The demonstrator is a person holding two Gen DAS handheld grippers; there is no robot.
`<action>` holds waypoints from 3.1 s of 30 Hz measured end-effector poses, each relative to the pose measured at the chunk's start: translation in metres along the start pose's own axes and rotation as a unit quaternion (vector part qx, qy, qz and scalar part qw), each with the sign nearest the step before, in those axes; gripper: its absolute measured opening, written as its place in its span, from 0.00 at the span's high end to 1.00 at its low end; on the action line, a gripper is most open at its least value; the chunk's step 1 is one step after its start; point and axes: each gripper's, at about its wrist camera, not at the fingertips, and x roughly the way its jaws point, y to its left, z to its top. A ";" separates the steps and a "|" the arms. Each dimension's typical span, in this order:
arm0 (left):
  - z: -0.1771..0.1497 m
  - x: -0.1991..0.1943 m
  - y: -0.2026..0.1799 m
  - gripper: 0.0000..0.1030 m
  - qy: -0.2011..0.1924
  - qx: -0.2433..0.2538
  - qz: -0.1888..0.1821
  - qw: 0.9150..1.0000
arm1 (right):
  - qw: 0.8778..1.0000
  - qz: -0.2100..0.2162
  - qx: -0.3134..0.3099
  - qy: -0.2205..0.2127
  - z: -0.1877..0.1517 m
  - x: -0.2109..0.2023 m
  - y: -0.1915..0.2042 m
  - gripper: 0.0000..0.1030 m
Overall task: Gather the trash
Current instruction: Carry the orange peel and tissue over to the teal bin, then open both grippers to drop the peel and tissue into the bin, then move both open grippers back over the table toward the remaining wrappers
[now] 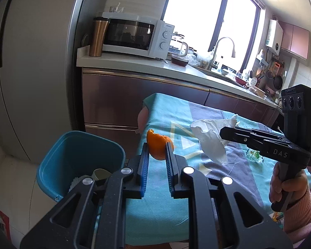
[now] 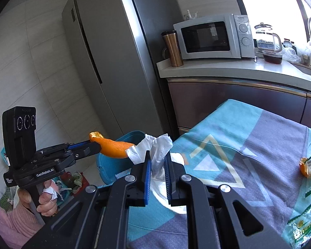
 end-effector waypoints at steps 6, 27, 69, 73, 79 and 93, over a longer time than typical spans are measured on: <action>-0.001 -0.011 0.026 0.84 -0.007 -0.020 0.026 0.999 | 0.999 0.026 -0.021 0.009 0.016 0.027 0.021 0.89; -0.019 0.011 0.106 0.84 0.030 -0.077 0.099 0.992 | 0.993 0.081 -0.033 0.075 0.039 0.131 0.064 0.89; -0.051 0.096 0.143 0.77 0.097 -0.138 0.119 0.978 | 0.986 0.052 -0.010 0.157 0.024 0.205 0.059 0.71; -0.046 0.085 0.130 0.73 0.081 -0.125 0.112 0.983 | 0.988 0.056 -0.010 0.142 0.023 0.186 0.056 0.71; -0.033 0.065 0.098 0.62 0.049 -0.092 0.086 0.991 | 0.993 0.060 -0.011 0.103 0.017 0.139 0.048 0.69; -0.017 0.084 -0.033 0.57 0.055 0.024 -0.040 0.997 | 0.998 -0.022 0.047 0.031 -0.031 0.008 -0.033 0.67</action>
